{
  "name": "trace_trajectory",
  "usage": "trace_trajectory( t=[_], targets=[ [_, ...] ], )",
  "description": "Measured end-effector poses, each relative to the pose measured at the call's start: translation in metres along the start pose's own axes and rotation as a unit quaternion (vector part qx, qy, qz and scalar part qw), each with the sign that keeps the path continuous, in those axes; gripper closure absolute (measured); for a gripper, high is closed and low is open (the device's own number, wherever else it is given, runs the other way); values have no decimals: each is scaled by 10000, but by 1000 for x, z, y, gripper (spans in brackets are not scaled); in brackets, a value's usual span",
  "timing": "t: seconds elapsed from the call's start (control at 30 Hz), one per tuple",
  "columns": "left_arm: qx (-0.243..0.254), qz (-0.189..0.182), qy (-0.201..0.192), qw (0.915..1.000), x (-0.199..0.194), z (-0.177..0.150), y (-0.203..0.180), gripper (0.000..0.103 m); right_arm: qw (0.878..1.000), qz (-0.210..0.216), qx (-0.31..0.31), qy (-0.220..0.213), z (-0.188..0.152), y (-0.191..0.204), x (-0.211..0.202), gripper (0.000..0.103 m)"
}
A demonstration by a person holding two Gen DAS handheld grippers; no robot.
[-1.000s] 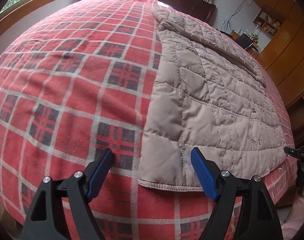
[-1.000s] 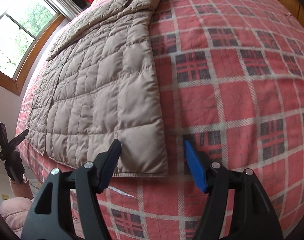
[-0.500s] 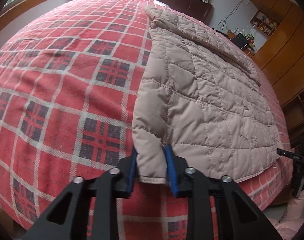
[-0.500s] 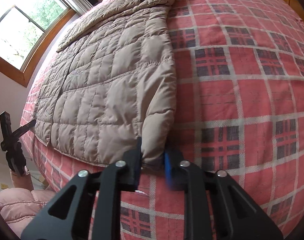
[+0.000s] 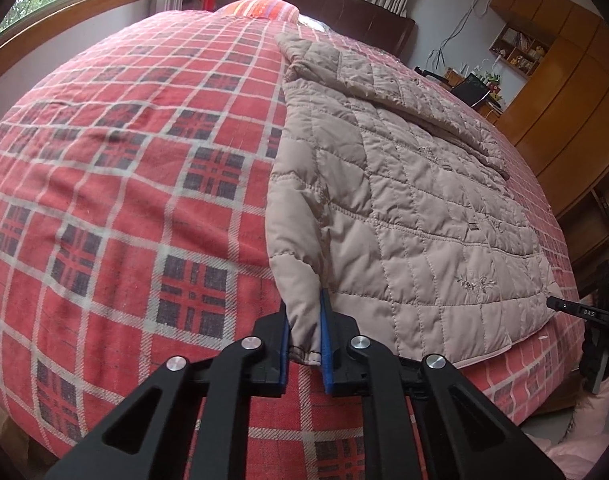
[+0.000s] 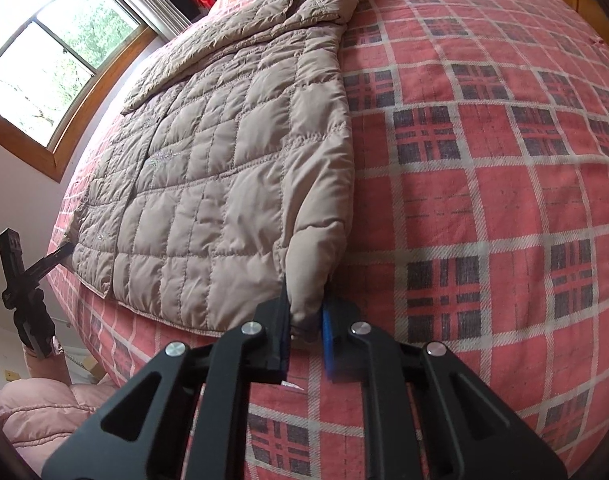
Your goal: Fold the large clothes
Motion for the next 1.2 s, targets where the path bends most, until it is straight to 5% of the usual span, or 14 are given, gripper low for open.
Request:
trace_trajectory(
  t=[0.4, 0.67, 1.2],
  targets=[
    [490, -275, -473, 9973, -30, 47, -43, 92, 9981, 89, -249, -548, 47, 6, -45, 93],
    [635, -321, -955, 9929, -31, 123, -72, 92, 9968, 49, -365, -710, 120, -4, -59, 93],
    [-30, -84, -818, 9966, 86, 259, -74, 92, 9990, 111, 270, -346, 248, -74, -9, 93]
  ],
)
Point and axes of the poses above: each gripper's, at about its wrist camera, not at the fingertips, and x roughly the way its jaws point, y to its left, z to its top, the point moved 5 cm from there along x, roughly the way its jaws point, and after that the axes turned 13 degrees about -x, right-handed, at the moved point
